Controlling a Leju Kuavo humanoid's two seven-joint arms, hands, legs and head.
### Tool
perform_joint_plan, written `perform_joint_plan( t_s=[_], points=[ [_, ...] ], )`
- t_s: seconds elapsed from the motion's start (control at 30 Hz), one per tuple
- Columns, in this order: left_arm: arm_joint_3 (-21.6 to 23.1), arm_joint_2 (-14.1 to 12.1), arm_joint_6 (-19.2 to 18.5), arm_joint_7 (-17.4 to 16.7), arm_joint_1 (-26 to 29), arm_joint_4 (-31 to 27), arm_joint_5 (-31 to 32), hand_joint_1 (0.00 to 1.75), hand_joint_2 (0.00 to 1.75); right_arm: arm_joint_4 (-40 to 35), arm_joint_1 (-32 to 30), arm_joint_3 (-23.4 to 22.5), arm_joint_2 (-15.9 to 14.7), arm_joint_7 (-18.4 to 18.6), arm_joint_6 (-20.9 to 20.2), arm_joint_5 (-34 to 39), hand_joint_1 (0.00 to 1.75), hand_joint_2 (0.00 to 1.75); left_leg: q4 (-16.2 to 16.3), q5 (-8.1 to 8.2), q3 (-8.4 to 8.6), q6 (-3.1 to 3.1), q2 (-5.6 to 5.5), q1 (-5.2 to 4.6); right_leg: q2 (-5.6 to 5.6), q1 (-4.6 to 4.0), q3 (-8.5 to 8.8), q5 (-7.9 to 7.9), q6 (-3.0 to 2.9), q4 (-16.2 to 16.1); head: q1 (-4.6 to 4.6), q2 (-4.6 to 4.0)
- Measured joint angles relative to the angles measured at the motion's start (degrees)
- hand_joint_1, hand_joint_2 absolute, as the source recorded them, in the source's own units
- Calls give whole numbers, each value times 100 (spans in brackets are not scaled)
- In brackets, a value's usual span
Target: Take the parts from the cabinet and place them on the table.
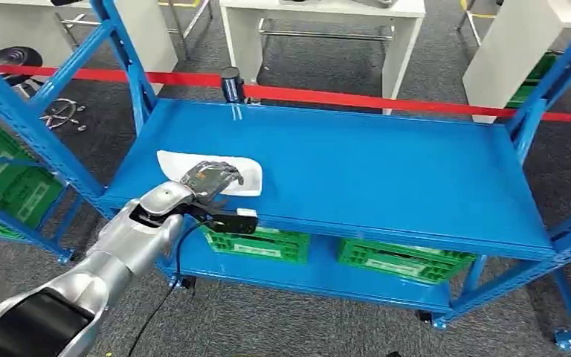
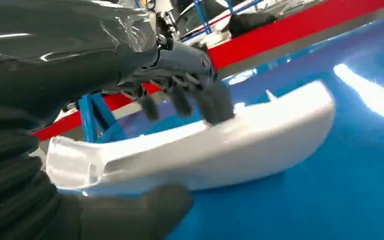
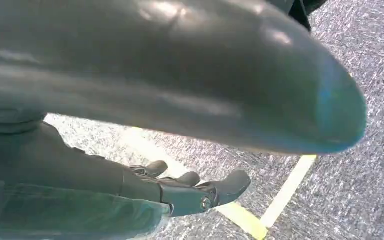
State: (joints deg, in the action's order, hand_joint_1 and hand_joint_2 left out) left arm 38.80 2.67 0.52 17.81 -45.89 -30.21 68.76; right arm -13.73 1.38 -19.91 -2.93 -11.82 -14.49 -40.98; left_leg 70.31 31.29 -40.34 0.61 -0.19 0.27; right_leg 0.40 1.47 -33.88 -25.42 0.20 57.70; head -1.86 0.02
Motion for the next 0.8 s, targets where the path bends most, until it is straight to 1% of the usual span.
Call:
perform_joint_plan(
  t_s=[0.03,0.07,0.1,0.13,0.17,0.2,0.23,0.27,0.33,0.37,0.4,0.43,0.47,0.5,0.53,0.57,0.6,0.63,0.67,0.7,0.73,0.77,0.8],
  points=[
    [9,2,22,13,14,46,0,171,175,0,0,0,9,0,0,0,0,0,432,159,-212,6,5,0,-1,-7,-3,-1,-1,1,-2,0],
    [17,0,48,22,28,90,4,171,175,0,0,0,9,0,0,0,0,0,615,164,-314,3,5,-1,0,-12,-1,-1,-2,2,-2,0],
    [31,0,75,28,38,116,11,171,175,0,-1,0,9,0,0,0,0,0,509,47,-272,-17,5,-3,4,-20,6,-3,-2,1,-4,0],
    [33,0,103,31,30,142,9,166,175,0,0,0,11,0,0,0,0,0,141,-179,-99,-53,4,-9,11,-33,18,-4,-3,1,-4,0],
    [33,-2,143,33,1,156,13,166,175,0,3,0,13,-2,-2,0,0,0,-399,-447,165,-112,4,-22,16,-50,31,-7,-6,-1,-2,0],
    [33,-7,147,50,-41,166,9,171,175,0,9,0,22,-2,-2,0,0,0,-930,-669,437,-194,-1,-52,16,-60,41,-9,-7,-6,-2,0],
    [31,-11,156,50,-73,177,9,169,175,0,15,0,70,-4,-7,0,0,0,-1179,-623,576,-259,5,-89,15,-82,30,-11,-3,0,11,0],
    [33,-2,173,50,-91,190,9,169,175,-2,29,-2,52,-9,-7,0,0,0,-1253,-622,616,-247,15,-99,9,-95,1,-12,2,3,5,0],
    [33,-2,203,50,-85,225,7,171,175,-2,33,-2,61,-24,-7,-2,0,0,-1243,-625,602,-247,13,-125,-2,-68,-1,4,55,-15,2,0],
    [33,-2,208,50,-90,239,9,171,175,-2,35,-2,66,-26,-7,-2,0,0,-1278,-645,617,-272,13,-127,-1,-69,18,22,85,-46,2,0],
    [26,15,215,48,-88,243,7,171,175,-7,40,0,68,-37,-7,-9,0,0,-1428,-723,705,-298,31,-31,-4,-72,-22,-19,94,-8,2,0],
    [24,15,223,48,-100,258,7,171,175,-7,39,0,70,-56,-13,-13,0,0,-1478,-744,738,-326,29,-56,-6,-93,-78,-122,87,140,18,0],
    [22,15,223,46,-109,276,5,171,175,-7,42,0,66,-61,-13,-13,0,0,-1479,-760,730,-349,35,-60,-5,-78,-257,-306,59,526,29,0],
    [22,13,223,41,-95,284,7,171,175,-4,41,-2,59,-66,-13,-13,0,0,-1477,-760,719,-349,33,-63,-5,-66,-473,-484,42,990,35,0],
    [24,13,223,41,-76,304,7,166,175,-7,36,-2,53,-70,-13,-11,0,0,-1476,-760,710,-349,29,-71,-6,-58,-688,-635,42,1439,35,0],
    [24,11,223,42,-61,326,7,166,175,-4,36,-2,50,-70,-13,-13,0,0,-1470,-761,703,-349,24,-72,-6,-54,-830,-701,71,1734,35,0],
    [26,11,223,41,-43,343,7,164,175,-4,36,0,50,-70,-13,-15,0,0,-1465,-760,704,-348,20,-71,-7,-43,-829,-655,120,1725,37,0],
    [26,11,225,41,-45,352,7,166,175,-7,39,0,50,-74,-13,-15,0,0,-1456,-758,705,-344,15,-67,-9,-29,-686,-521,186,1444,37,0],
    [24,11,225,41,-50,359,7,168,175,-7,42,0,42,-83,-13,-15,0,0,-1433,-749,705,-331,9,-61,-13,-9,-426,-311,257,927,35,0],
    [20,11,228,41,-52,363,7,171,175,-7,43,0,35,-94,-13,-15,0,0,-1397,-728,704,-299,5,-57,-25,8,-119,-101,312,328,37,0],
    [9,11,243,41,-54,365,7,173,175,-4,44,0,33,-101,-15,-15,0,0,-1353,-701,682,-259,2,-70,-45,23,37,-74,298,-32,46,0],
    [-11,4,256,41,-61,372,9,173,175,-7,47,-2,37,-105,-15,-13,0,0,-1317,-679,647,-226,-11,-109,-16,-10,77,-56,209,-35,46,0],
    [-24,4,267,41,-61,376,9,173,175,-4,46,-2,35,-107,-15,-7,0,0,-1315,-687,637,-214,-16,-109,-16,-11,63,-52,159,-14,39,0]
  ],
)
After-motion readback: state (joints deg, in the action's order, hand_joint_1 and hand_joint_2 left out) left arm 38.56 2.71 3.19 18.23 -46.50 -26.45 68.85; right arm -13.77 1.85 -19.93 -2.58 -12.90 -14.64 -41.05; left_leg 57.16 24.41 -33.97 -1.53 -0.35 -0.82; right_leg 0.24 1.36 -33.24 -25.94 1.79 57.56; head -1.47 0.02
